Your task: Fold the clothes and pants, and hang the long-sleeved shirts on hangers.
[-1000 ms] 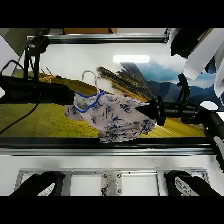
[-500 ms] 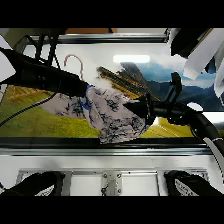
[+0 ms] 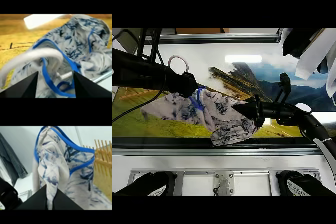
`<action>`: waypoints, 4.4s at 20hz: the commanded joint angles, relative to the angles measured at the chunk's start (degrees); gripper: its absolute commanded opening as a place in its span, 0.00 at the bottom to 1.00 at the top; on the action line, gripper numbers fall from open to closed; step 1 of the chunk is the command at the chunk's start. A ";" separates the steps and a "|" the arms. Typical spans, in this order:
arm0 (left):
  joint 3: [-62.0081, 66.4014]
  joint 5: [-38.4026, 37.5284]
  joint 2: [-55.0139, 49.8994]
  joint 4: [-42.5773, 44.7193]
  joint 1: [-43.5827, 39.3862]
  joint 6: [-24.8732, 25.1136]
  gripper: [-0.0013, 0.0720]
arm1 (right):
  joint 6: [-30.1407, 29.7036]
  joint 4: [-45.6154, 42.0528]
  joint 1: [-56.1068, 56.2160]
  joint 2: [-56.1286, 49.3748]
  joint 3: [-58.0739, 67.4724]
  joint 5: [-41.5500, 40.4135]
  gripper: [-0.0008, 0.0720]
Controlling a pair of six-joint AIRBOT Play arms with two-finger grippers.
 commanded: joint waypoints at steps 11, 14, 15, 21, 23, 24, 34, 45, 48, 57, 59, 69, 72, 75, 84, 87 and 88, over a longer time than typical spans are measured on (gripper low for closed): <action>0.09 -1.18 5.09 5.53 -0.02 -0.42 0.63 | 0.26 1.09 0.02 -0.02 0.02 -1.01 0.02; 0.09 -4.04 5.07 5.18 -0.02 -0.50 0.63 | 0.87 1.31 0.02 -0.02 0.02 -2.43 0.02; 0.09 -5.01 5.09 5.35 -0.02 -0.50 0.63 | 0.85 1.95 0.00 -0.02 0.02 -3.26 0.02; 0.07 0.72 8.00 5.92 0.13 -0.50 0.63 | 1.18 4.31 -4.98 0.46 6.58 -6.43 0.02; 0.07 0.61 8.26 5.92 0.13 -0.50 0.63 | 3.63 3.80 -10.27 1.77 11.08 -9.42 0.02; 0.02 0.74 7.93 5.92 0.13 -0.50 0.63 | 5.11 1.86 -13.33 2.60 13.35 -11.21 0.02; 0.02 7.28 -0.52 5.62 0.09 -0.26 0.04 | 23.34 -20.72 -51.17 15.19 27.26 -27.98 0.02; 0.00 11.04 -3.56 5.79 0.11 4.48 0.04 | 44.72 -49.92 -68.28 17.33 35.63 -52.48 0.02; 0.00 11.19 -3.56 5.77 0.09 5.20 0.04 | 51.36 -61.35 -70.58 15.50 41.18 -54.14 0.02; 0.00 10.97 -3.54 5.81 0.09 5.27 0.04 | 67.38 -70.82 -80.28 12.41 46.82 -56.06 0.02; 0.00 10.97 -3.56 5.79 0.09 5.27 0.04 | 69.59 -70.84 -82.27 11.93 46.80 -55.80 0.02; -0.04 10.97 -3.56 5.79 0.09 5.27 0.04 | 77.59 -77.64 -89.90 10.82 46.71 -45.55 0.02; -0.04 10.97 -3.56 5.79 0.09 5.27 0.04 | 84.04 -85.02 -90.86 11.08 46.69 -40.11 0.02; -0.04 10.99 -3.56 5.79 0.09 5.27 0.04 | 84.28 -84.98 -90.79 11.17 46.69 -39.01 0.04; -0.04 11.45 -3.61 5.88 0.11 5.29 0.04 | 79.23 -61.35 -90.53 15.28 46.69 -43.15 0.65; -0.09 12.33 -4.50 5.27 1.42 5.14 0.04 | 66.07 -44.76 -86.31 15.69 46.69 -44.50 0.65; -0.11 12.31 -5.05 5.18 2.43 5.03 0.04 | 60.65 -40.33 -83.93 15.67 46.69 -43.93 0.65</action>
